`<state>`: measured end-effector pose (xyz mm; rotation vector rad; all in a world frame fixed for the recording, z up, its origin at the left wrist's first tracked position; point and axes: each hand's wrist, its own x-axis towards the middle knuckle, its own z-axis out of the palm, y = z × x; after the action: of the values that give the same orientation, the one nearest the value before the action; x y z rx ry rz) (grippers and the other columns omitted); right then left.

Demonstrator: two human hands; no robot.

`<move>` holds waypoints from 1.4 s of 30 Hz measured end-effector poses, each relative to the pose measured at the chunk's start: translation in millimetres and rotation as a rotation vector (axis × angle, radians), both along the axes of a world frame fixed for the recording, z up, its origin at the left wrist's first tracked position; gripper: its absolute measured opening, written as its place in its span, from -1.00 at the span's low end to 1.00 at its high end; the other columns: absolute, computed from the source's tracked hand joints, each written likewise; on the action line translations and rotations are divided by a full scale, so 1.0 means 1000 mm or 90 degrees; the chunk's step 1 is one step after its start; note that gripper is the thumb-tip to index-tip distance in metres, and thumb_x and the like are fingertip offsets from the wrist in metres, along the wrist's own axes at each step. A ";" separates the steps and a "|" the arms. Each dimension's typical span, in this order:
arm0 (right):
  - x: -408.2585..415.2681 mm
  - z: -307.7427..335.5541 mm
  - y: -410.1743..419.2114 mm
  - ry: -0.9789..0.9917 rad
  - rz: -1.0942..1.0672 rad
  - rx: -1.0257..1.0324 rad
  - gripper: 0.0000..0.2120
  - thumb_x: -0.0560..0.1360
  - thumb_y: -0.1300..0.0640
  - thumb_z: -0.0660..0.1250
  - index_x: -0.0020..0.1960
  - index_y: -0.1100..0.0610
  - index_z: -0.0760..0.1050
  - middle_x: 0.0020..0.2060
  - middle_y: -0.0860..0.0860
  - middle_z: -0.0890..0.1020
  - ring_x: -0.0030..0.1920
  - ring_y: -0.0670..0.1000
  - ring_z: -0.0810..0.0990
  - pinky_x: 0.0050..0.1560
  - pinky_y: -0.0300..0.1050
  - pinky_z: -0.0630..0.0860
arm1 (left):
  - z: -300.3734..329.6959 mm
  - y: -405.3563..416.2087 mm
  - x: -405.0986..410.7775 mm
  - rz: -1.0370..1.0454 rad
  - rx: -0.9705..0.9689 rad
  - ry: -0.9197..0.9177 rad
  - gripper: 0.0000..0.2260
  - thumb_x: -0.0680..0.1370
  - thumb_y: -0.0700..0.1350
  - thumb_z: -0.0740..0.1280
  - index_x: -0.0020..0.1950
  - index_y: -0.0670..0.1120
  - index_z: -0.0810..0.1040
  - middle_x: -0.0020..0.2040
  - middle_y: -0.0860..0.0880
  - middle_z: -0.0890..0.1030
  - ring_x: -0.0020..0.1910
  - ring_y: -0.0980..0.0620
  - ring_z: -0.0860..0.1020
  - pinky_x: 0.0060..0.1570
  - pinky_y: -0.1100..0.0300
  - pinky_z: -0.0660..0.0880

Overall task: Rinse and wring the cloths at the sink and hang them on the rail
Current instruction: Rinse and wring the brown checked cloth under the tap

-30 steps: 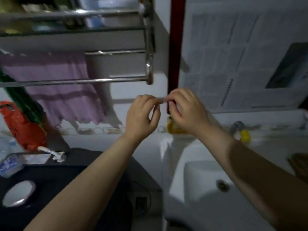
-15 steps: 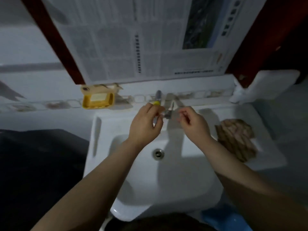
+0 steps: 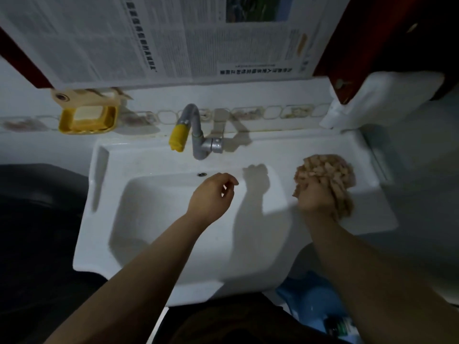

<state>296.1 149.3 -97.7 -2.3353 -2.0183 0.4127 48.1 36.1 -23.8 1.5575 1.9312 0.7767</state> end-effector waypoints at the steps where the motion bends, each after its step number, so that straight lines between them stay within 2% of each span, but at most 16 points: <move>1: -0.002 0.007 0.000 0.010 0.003 0.045 -0.70 0.58 0.07 0.19 0.22 0.18 0.49 0.29 0.24 0.41 0.25 0.21 0.40 0.21 0.00 0.36 | -0.003 0.001 0.001 0.002 -0.019 -0.003 -0.85 0.57 -0.16 0.25 0.04 0.01 0.58 -0.02 0.09 0.60 -0.16 0.15 0.52 -0.15 0.24 0.45; 5: -0.008 0.028 -0.012 0.108 -0.003 0.302 -0.72 0.52 -0.01 0.22 0.01 0.10 0.64 0.15 0.17 0.52 0.13 0.26 0.46 0.15 0.06 0.36 | -0.011 0.001 0.004 0.030 -0.122 -0.042 -0.86 0.57 -0.14 0.24 0.00 0.05 0.57 -0.02 0.07 0.61 -0.13 0.09 0.56 -0.11 0.18 0.50; 7: -0.020 0.041 -0.024 0.259 0.030 0.439 -0.76 0.54 0.03 0.24 0.00 0.13 0.62 0.05 0.15 0.57 0.04 0.22 0.53 0.10 0.07 0.46 | -0.014 0.000 0.004 0.037 -0.140 -0.097 -0.88 0.57 -0.13 0.27 0.01 0.08 0.55 0.00 0.06 0.61 -0.11 0.08 0.56 -0.12 0.24 0.50; 8: -0.032 0.053 -0.028 0.385 0.062 0.444 -0.78 0.56 0.03 0.23 0.01 0.13 0.59 0.01 0.11 0.59 0.00 0.15 0.56 0.06 0.05 0.51 | -0.013 -0.001 0.005 0.039 -0.136 -0.148 -0.87 0.57 -0.11 0.31 0.07 0.09 0.53 0.04 0.07 0.59 -0.08 0.10 0.55 -0.12 0.32 0.48; 10: -0.058 0.081 -0.042 0.612 0.094 0.335 -0.85 0.58 0.04 0.23 0.03 0.08 0.52 -0.09 0.00 0.60 -0.06 -0.05 0.57 0.01 -0.15 0.53 | -0.007 -0.002 0.007 -0.015 -0.154 -0.265 -0.65 0.53 -0.03 0.39 0.30 0.13 0.45 0.21 0.13 0.45 0.12 0.18 0.46 0.02 0.41 0.39; 12: -0.085 0.107 -0.054 0.765 0.089 0.152 -0.93 0.58 0.09 0.25 0.01 0.05 0.49 -0.15 -0.02 0.61 -0.13 -0.10 0.58 -0.08 -0.21 0.53 | 0.000 -0.005 0.009 -0.076 -0.210 -0.347 -0.47 0.50 0.05 0.41 0.42 0.22 0.31 0.35 0.21 0.31 0.27 0.25 0.31 0.23 0.30 0.29; 15: -0.116 0.119 -0.053 0.879 0.011 -0.084 -0.91 0.58 0.15 0.26 0.01 0.13 0.52 -0.18 0.07 0.64 -0.18 0.02 0.62 -0.19 -0.08 0.58 | -0.001 -0.010 0.001 -0.040 -0.206 -0.457 -0.67 0.55 0.06 0.35 0.30 0.17 0.45 0.29 0.19 0.47 0.26 0.20 0.42 0.24 0.22 0.37; 17: -0.133 0.115 -0.039 0.851 0.009 -0.163 -0.91 0.58 0.15 0.26 0.01 0.13 0.52 -0.09 0.09 0.64 -0.11 0.06 0.64 -0.13 -0.06 0.60 | 0.000 -0.013 -0.008 0.091 -0.163 -0.589 -0.89 0.58 -0.03 0.29 0.04 -0.03 0.55 -0.01 0.04 0.63 0.02 0.04 0.57 0.03 0.14 0.47; 19: -0.149 0.099 -0.013 0.768 0.005 -0.194 -0.87 0.59 0.09 0.23 0.08 0.12 0.45 -0.01 0.08 0.59 -0.10 0.05 0.61 -0.11 -0.06 0.60 | -0.003 -0.017 -0.020 0.255 -0.104 -0.686 -0.85 0.59 -0.13 0.24 -0.12 -0.17 0.50 -0.25 -0.09 0.54 -0.22 -0.06 0.55 -0.20 0.08 0.45; 21: -0.167 0.087 0.018 0.669 0.006 -0.164 -0.70 0.59 -0.01 0.18 0.24 0.13 0.38 0.12 0.09 0.54 0.04 0.12 0.58 0.11 0.11 0.56 | -0.007 -0.019 -0.035 0.352 -0.063 -0.697 -0.77 0.56 -0.16 0.24 -0.01 -0.36 0.44 -0.31 -0.16 0.45 -0.35 -0.08 0.48 -0.38 0.17 0.40; 23: -0.188 0.081 0.044 0.591 0.032 -0.176 -0.50 0.58 -0.13 0.14 0.41 0.11 0.25 0.32 0.12 0.44 0.25 0.19 0.47 0.24 0.20 0.46 | -0.007 -0.020 -0.046 0.369 -0.030 -0.705 -0.77 0.55 -0.18 0.21 0.04 -0.36 0.41 -0.31 -0.17 0.35 -0.38 -0.05 0.40 -0.45 0.23 0.31; 26: -0.219 0.069 0.064 0.491 0.103 -0.256 -0.42 0.57 -0.22 0.10 0.47 0.07 0.14 0.39 0.14 0.38 0.30 0.23 0.42 0.27 0.18 0.43 | 0.001 -0.019 -0.058 0.388 0.006 -0.738 -0.70 0.55 -0.16 0.20 0.15 -0.36 0.44 -0.21 -0.26 0.43 -0.31 -0.12 0.46 -0.40 0.18 0.36; 30: -0.231 0.050 0.071 0.325 0.192 -0.186 -0.54 0.64 -0.09 0.00 0.31 0.24 0.33 0.26 0.30 0.49 0.24 0.29 0.48 0.19 0.05 0.43 | 0.005 -0.018 -0.065 0.374 0.037 -0.741 -0.72 0.60 -0.20 0.11 0.23 -0.20 0.52 0.00 -0.22 0.60 -0.08 -0.14 0.56 -0.22 0.08 0.52; 36: -0.228 0.040 0.076 0.308 0.189 -0.153 -0.70 0.61 0.06 0.14 0.19 0.26 0.40 0.16 0.27 0.56 0.16 0.24 0.55 0.10 0.05 0.48 | 0.014 -0.018 -0.064 0.335 0.053 -0.815 -0.69 0.63 -0.16 0.04 0.24 -0.25 0.45 0.03 -0.17 0.65 0.10 -0.20 0.55 0.23 -0.20 0.41; 39: -0.228 0.033 0.080 0.349 0.163 -0.193 -0.80 0.57 0.13 0.21 0.11 0.23 0.42 0.09 0.24 0.59 0.09 0.22 0.60 0.08 0.14 0.56 | 0.016 -0.018 -0.063 0.295 0.079 -0.828 -0.67 0.60 -0.16 0.02 0.15 -0.29 0.48 0.04 -0.22 0.59 0.08 -0.23 0.50 0.23 -0.21 0.40; 42: -0.229 0.033 0.081 0.445 0.077 -0.213 -0.84 0.58 0.11 0.16 0.00 0.20 0.41 0.03 0.25 0.61 -0.07 0.24 0.65 -0.12 0.21 0.62 | 0.023 -0.019 -0.060 0.243 0.118 -0.828 -0.72 0.55 -0.16 0.08 0.04 -0.34 0.45 -0.02 -0.30 0.51 -0.02 -0.32 0.43 0.00 -0.18 0.44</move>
<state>67.4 230.0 -64.7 -1.8061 -1.8191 1.4285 -12.1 16.7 -1.2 0.4080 1.1211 1.6148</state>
